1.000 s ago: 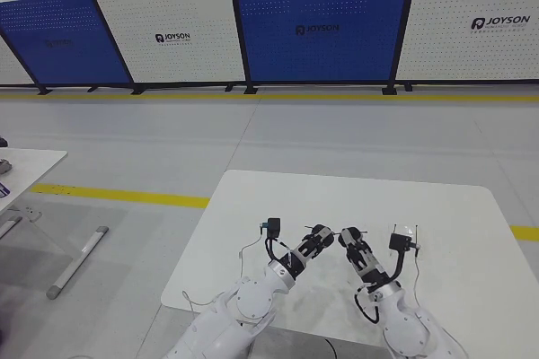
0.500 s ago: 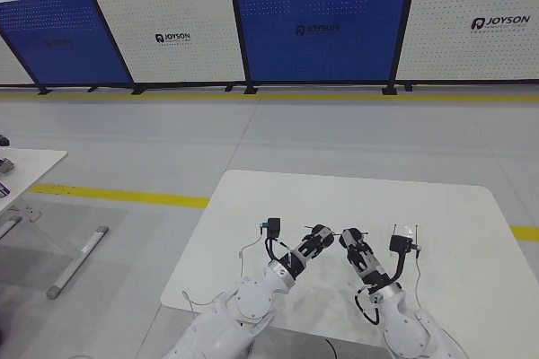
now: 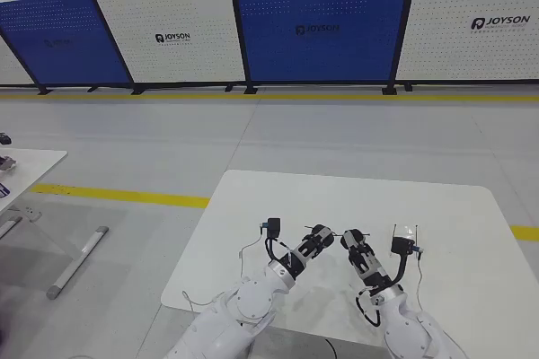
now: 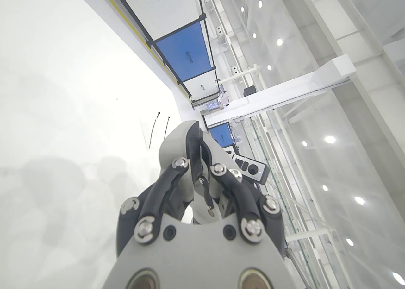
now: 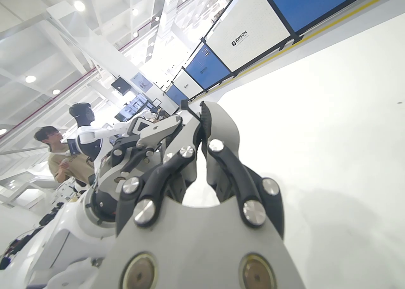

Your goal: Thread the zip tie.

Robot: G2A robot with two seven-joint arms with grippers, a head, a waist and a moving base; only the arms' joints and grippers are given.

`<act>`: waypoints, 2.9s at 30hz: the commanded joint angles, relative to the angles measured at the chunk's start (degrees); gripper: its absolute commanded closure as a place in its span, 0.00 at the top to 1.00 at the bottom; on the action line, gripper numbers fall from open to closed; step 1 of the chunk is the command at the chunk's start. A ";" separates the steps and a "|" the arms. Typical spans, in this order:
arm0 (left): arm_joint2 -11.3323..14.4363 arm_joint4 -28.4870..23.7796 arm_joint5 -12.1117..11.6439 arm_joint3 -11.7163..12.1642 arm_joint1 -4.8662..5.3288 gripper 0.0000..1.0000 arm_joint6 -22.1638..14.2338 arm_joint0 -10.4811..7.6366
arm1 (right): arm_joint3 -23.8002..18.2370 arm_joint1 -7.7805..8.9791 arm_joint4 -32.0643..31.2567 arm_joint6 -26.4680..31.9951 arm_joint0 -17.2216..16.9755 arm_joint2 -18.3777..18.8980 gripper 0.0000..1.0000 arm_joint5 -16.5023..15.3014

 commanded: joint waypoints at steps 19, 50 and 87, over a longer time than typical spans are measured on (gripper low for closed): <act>0.00 0.00 0.00 0.00 0.00 0.51 0.00 0.00 | 0.37 -0.53 -0.02 -0.46 -0.19 0.21 0.00 0.03; 0.00 0.00 0.00 0.00 0.00 0.29 0.00 0.00 | 0.42 -1.15 -0.53 -0.53 -0.22 1.20 0.00 0.01; 1.35 1.78 0.96 1.10 -0.81 0.22 1.05 -1.40 | 0.35 -1.88 -1.01 0.95 0.13 1.54 0.00 0.03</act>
